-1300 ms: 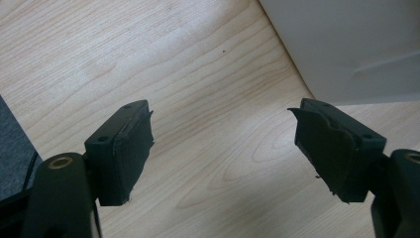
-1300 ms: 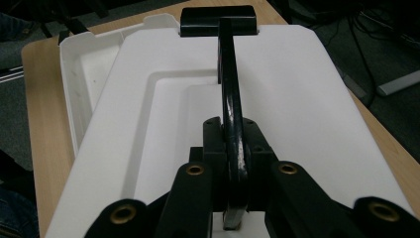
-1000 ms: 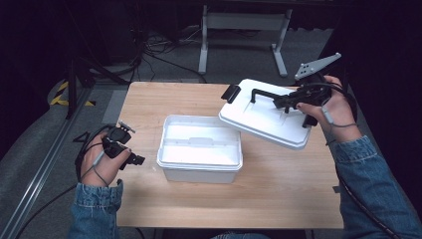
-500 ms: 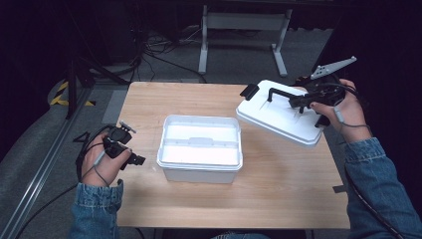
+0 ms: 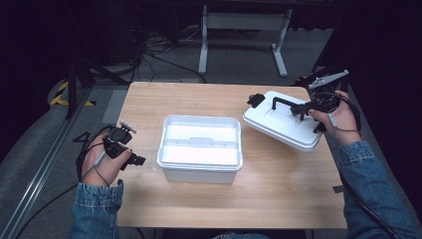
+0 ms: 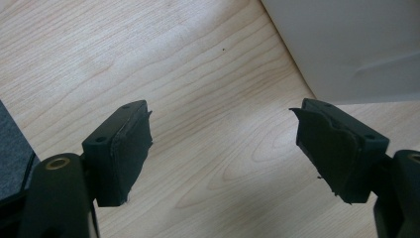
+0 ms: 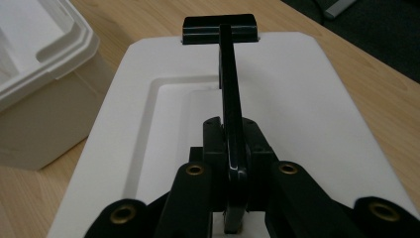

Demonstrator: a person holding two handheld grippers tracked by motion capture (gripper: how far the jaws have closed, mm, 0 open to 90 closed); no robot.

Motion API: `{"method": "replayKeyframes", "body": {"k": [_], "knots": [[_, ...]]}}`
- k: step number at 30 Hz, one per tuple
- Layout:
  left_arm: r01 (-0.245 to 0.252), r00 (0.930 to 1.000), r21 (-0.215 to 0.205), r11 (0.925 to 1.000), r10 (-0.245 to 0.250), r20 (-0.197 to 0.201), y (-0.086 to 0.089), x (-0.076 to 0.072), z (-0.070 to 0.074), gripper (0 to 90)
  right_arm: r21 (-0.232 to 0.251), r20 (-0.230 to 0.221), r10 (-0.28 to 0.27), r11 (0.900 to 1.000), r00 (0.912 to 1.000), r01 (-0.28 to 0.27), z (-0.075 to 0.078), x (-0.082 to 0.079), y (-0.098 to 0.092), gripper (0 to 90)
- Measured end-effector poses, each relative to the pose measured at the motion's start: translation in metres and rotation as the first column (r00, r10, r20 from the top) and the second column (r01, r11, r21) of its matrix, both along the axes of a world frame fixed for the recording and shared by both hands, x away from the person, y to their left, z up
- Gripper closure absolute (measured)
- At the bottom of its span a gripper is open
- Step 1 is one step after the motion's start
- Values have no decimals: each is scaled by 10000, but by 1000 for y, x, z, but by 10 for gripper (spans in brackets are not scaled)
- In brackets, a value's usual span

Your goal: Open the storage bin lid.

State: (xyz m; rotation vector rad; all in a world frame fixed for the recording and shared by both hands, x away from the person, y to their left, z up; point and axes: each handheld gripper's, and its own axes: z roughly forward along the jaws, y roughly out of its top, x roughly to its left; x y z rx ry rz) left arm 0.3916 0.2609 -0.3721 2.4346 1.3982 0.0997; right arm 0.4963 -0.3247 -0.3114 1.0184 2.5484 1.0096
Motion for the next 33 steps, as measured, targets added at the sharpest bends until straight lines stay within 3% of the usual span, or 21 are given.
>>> {"method": "replayKeyframes", "body": {"k": [13, 33], "knots": [[55, 10000, 31, 10000, -55, -77, -2, 1, -3, 219, 66, -437, -111, 9999, 9990, 114, -50, 2, -12, 841], [34, 10000, 50, 10000, -33, -92, -2, 1, -3, 219, -31, -981, -286, 9996, 9948, 285, -89, 1, -21, 838]]}}
